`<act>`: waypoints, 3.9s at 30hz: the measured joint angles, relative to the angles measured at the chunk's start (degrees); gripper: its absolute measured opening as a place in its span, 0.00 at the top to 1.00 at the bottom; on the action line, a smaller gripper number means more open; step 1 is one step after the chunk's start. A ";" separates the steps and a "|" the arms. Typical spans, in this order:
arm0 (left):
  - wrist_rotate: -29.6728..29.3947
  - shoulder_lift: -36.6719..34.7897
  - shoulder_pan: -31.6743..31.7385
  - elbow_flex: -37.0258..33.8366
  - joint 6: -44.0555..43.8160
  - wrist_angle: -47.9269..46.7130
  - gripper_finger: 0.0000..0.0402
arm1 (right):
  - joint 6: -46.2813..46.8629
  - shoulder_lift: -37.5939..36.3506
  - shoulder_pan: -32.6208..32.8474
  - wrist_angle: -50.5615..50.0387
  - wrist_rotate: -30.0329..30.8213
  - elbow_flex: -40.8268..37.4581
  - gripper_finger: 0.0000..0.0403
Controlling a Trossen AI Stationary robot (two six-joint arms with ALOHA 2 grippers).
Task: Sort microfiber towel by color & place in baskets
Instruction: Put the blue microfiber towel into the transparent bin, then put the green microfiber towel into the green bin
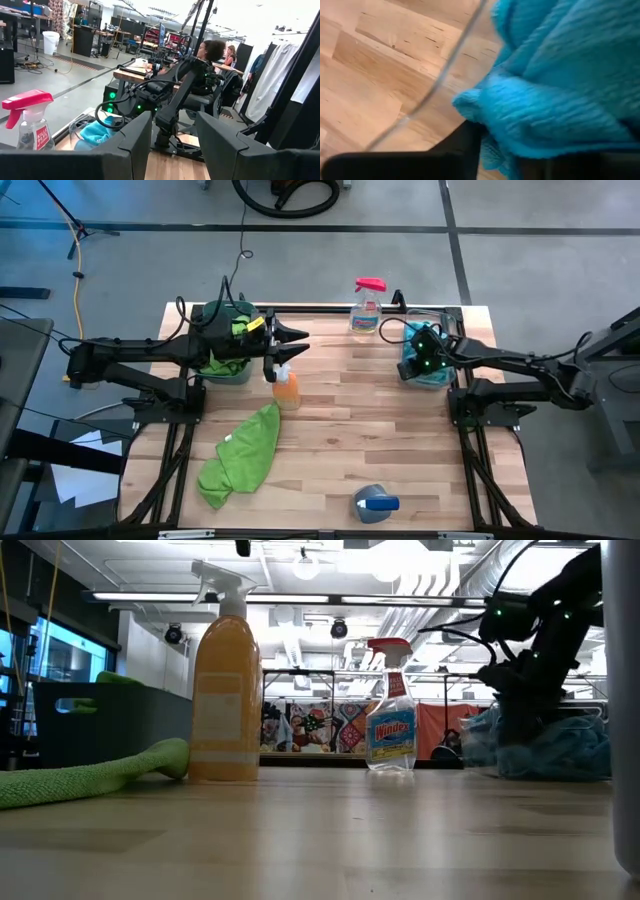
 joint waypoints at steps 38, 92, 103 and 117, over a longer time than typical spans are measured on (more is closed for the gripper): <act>0.02 0.00 0.00 -0.01 -0.01 -0.77 0.64 | -12.54 1.78 -5.30 -27.33 19.29 24.64 0.59; -2.54 0.00 -0.10 0.01 -1.51 -0.96 0.64 | -8.87 13.72 -17.41 -8.75 20.47 20.13 0.59; -2.53 0.00 -0.15 0.00 -2.96 -0.96 0.64 | -7.83 15.58 -17.64 -3.73 15.31 15.62 0.59; -2.51 0.00 -0.15 0.01 -2.96 -0.96 0.64 | -11.28 6.84 -17.32 -7.72 14.31 28.61 0.59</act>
